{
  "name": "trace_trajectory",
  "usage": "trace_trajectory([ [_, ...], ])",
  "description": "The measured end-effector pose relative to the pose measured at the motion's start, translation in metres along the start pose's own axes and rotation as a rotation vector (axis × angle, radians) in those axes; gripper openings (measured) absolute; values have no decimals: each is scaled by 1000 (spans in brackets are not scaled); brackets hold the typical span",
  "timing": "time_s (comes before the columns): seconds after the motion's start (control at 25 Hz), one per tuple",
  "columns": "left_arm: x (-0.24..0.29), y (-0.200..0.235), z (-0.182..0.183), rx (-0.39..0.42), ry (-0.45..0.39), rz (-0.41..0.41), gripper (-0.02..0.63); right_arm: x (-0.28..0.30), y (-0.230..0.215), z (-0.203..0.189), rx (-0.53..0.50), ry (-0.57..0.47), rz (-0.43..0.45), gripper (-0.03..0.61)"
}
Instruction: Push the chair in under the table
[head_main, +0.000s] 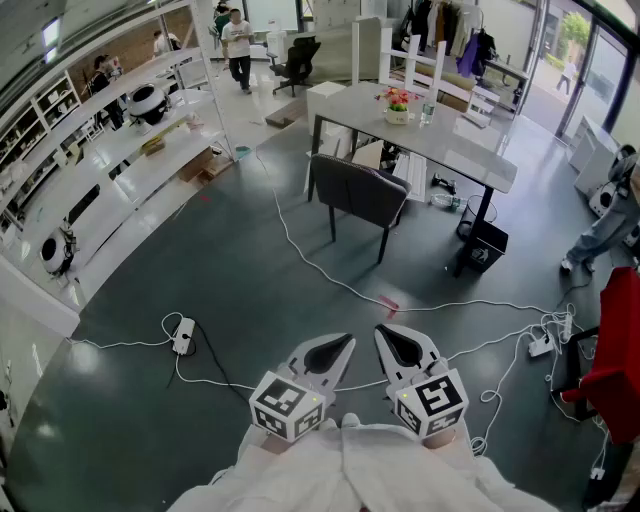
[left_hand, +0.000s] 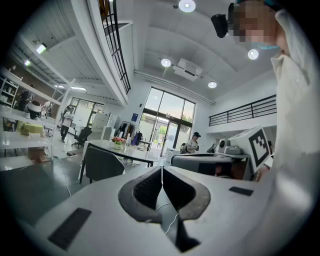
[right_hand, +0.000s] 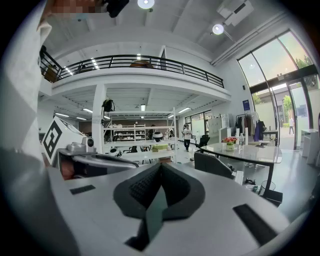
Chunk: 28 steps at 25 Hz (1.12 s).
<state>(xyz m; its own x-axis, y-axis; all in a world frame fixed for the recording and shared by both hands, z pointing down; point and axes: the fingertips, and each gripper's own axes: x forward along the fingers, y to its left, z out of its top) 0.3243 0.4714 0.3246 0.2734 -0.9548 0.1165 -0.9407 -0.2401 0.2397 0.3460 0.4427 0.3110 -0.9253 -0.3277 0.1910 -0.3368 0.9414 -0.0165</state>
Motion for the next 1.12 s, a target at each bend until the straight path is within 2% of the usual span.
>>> trace_trajectory([
  [0.52,-3,2,-3,-5,12,20,18,-5,2,-6,25,6,5,31],
  [0.76,3,0,-9,-26,22,23,18,-8,-7,-14,122,-18,5,32],
  [0.88,7,1,-10,-16,27,23,18,-3,-7,-23,100,17,20,32],
  [1.12,21,3,-7,-16,2,44,18,5,-15,-24,52,18,54,32],
])
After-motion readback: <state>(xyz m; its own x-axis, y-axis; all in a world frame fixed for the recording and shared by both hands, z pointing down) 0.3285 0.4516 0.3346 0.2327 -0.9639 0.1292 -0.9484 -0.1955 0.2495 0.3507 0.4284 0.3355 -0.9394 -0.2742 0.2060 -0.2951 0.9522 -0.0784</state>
